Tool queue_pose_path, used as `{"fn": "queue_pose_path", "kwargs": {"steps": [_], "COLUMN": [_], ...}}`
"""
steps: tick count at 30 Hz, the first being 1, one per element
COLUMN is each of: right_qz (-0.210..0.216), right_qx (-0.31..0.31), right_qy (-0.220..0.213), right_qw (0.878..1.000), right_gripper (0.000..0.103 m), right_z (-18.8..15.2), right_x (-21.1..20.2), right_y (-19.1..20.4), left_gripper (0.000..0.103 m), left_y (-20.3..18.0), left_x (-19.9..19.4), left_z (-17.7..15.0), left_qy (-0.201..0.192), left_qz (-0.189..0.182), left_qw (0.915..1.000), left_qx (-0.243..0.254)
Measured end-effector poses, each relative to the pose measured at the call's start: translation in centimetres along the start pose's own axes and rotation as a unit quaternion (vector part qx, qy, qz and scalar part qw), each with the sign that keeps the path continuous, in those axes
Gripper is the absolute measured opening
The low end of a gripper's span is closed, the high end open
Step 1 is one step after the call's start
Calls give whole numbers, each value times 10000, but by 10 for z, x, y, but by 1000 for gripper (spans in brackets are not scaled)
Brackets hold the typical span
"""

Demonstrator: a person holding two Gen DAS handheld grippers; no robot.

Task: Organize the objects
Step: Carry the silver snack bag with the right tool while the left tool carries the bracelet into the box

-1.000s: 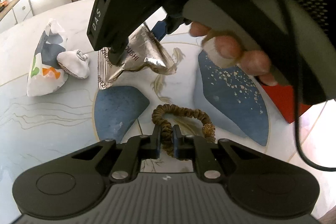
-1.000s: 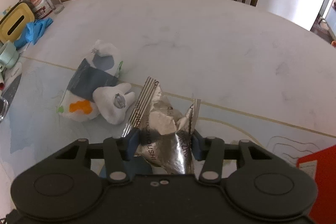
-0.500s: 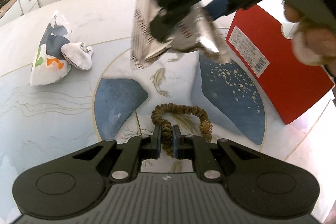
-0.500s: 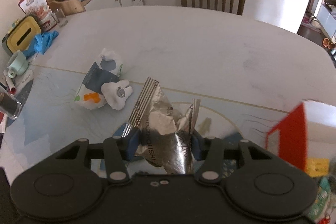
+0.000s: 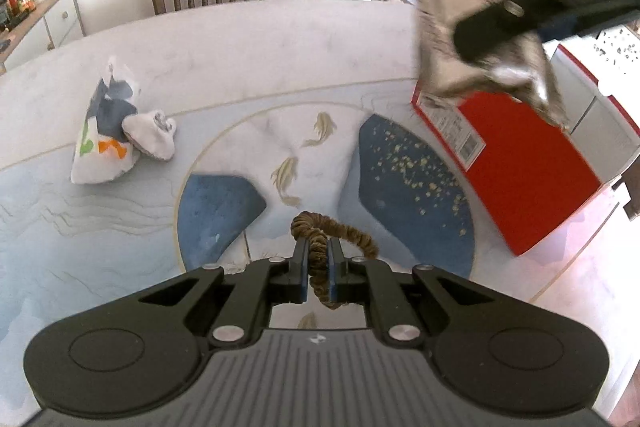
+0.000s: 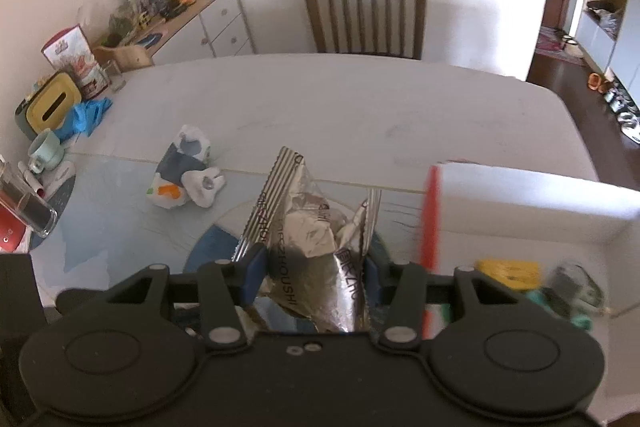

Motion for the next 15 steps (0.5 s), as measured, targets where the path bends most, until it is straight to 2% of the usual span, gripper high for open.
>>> {"fn": "queue_pose_path", "kwargs": {"steps": [4, 15], "right_qz": [-110, -333], "right_qx": [140, 609], "right_qy": [-68, 3], "right_qw": [9998, 9976], "right_gripper": [48, 48], "right_z": [-10, -41], "right_x": [-14, -28], "right_y": [-29, -107], "left_gripper": [9, 9], "left_y": [-12, -74], "left_x": [-10, -27], "left_z": [10, 48], "left_qy": [-88, -359], "left_qz": [-62, -279], "left_qw": [9999, 9986], "left_qx": [-85, 279]}}
Point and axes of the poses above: each gripper's, at about its wrist camera, not at the fingertips, and x roughly the way its jaws point, y to its left, z to its top, the point moved 10 cm from there along x, roughly the way its jaws point, and after that the axes turned 11 degrees about -z, right-handed, at the moved point
